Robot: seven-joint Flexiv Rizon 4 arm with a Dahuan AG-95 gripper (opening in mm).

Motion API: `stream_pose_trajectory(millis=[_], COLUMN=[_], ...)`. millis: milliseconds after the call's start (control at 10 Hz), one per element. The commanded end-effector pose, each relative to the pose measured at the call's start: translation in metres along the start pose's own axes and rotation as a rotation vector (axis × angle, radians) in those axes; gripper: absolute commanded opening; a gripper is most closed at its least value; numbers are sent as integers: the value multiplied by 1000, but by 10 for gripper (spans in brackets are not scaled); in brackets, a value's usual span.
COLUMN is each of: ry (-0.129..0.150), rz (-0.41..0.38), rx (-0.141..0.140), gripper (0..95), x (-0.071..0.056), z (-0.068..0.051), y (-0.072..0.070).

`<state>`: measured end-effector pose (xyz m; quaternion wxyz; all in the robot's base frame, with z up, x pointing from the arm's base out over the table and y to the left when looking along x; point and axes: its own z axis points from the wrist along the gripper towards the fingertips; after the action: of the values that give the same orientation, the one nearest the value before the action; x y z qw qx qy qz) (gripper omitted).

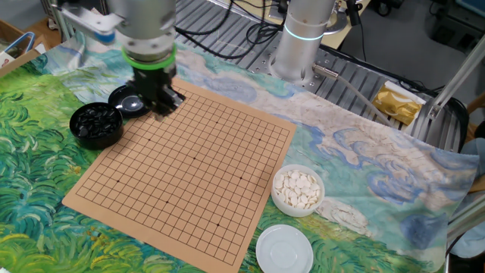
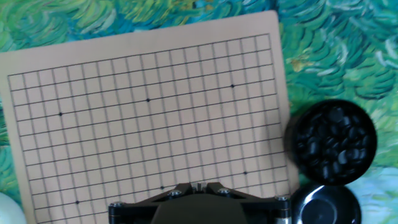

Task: Play the first move as black on the 3-4 point in the upper right corner of the Go board

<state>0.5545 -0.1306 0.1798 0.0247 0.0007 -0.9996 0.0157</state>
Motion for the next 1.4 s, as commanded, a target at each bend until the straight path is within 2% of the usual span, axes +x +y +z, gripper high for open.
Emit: stream_pose_trajectory(millis=[100,400,600,1100,1200,1400], ry=[5,10,-1,7,9,33], rz=[-8,-22,-22,8,10,8], rx=[-2,0,16,14,13,5], gripper=[0,0,0,0,0,0], x=[-8,-23,-21,-16,-16,-16], z=[-2,-11,-7,1,1,1], y=[-15,-41,-45,-53,-53,-54])
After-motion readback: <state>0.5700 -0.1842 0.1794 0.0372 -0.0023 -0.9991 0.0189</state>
